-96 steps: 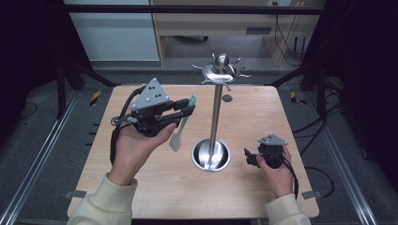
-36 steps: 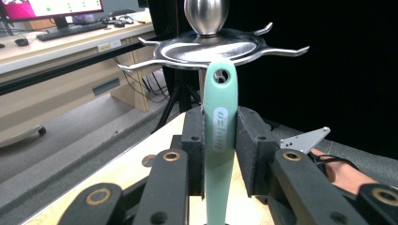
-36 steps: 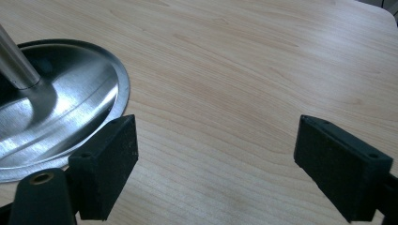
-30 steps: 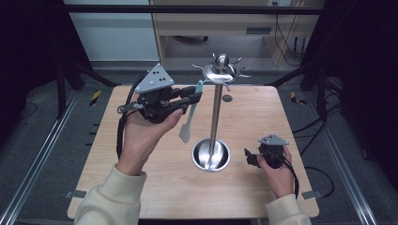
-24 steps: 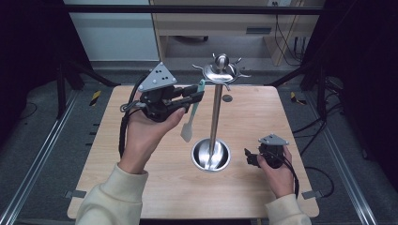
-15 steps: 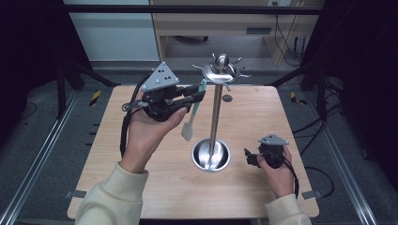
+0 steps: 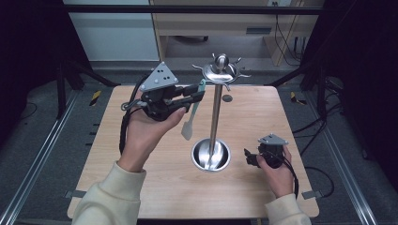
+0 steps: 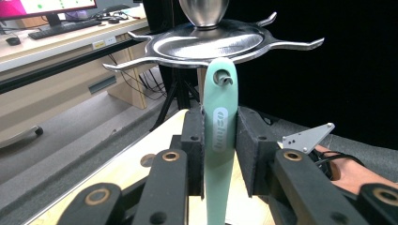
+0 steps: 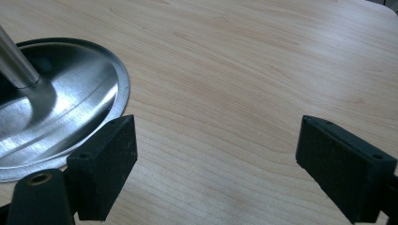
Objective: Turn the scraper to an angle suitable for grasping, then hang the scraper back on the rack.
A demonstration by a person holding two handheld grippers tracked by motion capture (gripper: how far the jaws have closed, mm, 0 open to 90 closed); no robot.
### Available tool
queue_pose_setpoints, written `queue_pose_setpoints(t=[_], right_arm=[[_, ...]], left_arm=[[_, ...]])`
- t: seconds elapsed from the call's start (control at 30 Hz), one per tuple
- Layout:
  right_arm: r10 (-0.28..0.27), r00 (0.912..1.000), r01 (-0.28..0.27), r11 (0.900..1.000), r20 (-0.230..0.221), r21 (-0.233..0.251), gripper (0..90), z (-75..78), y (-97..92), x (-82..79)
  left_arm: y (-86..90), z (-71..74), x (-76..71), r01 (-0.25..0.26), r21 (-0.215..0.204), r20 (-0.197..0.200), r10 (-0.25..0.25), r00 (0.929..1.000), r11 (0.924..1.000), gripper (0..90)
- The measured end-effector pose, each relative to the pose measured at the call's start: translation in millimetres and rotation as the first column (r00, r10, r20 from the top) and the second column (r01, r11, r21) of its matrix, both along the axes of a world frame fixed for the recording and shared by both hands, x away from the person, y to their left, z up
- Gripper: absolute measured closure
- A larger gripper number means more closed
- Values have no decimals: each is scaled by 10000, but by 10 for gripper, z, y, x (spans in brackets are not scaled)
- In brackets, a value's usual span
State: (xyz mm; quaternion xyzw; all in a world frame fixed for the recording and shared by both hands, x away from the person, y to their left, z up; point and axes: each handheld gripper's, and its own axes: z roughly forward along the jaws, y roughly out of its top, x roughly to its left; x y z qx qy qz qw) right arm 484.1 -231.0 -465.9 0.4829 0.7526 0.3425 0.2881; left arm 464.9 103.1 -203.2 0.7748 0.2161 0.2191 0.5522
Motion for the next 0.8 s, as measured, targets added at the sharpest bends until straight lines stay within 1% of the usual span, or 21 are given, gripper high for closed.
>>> queue_pose_setpoints(t=[0.27,0.33,0.37,0.43,0.5,0.53,0.57,0.6,0.67,0.7,0.73,0.77,0.8], right_arm=[[0,10000,0,10000,-15,-37,131,-4,2,-1],[-7,10000,7,10000,-41,-17,131,-4,6,-1],[10,10000,-10,10000,-35,-28,131,-4,5,0],[4,10000,-4,10000,-39,-11,130,-4,6,-1],[21,10000,-21,10000,-8,-24,129,-3,4,1],[8,10000,-8,10000,2,-6,128,-1,2,0],[12,10000,-12,10000,-4,5,127,-1,0,0],[12,10000,-12,10000,-4,5,127,-1,0,0],[-32,10000,32,10000,-57,15,126,-2,1,-1],[-28,10000,28,10000,-56,8,126,-2,2,-3],[-21,10000,21,10000,-40,-4,126,-1,5,-5],[-5,10000,5,10000,-42,-63,126,2,11,-7],[-5,10000,5,10000,-42,-63,126,2,11,-7]], left_arm=[[12,8,-6,14,64,44,-15,10000,10000,731],[35,13,-23,-75,39,125,75,9999,10000,710],[59,16,-45,-190,-56,231,192,9995,9998,688],[105,11,-83,-340,-162,370,346,9987,9993,624],[175,-15,-139,-565,-175,536,573,9969,9982,537],[217,-38,-168,-722,-124,647,729,9952,9973,417],[262,-70,-194,-841,-39,721,841,9938,9965,369],[310,-112,-213,-934,35,724,929,9930,9956,369],[408,-220,-241,-1182,192,591,1169,9914,9928,261],[456,-283,-261,-1357,309,348,1346,9903,9903,224],[503,-340,-259,-1418,414,380,1403,9894,9890,193],[549,-399,-268,-1520,428,257,1510,9882,9875,146],[602,-452,-270,-1605,462,316,1591,9868,9860,146]])
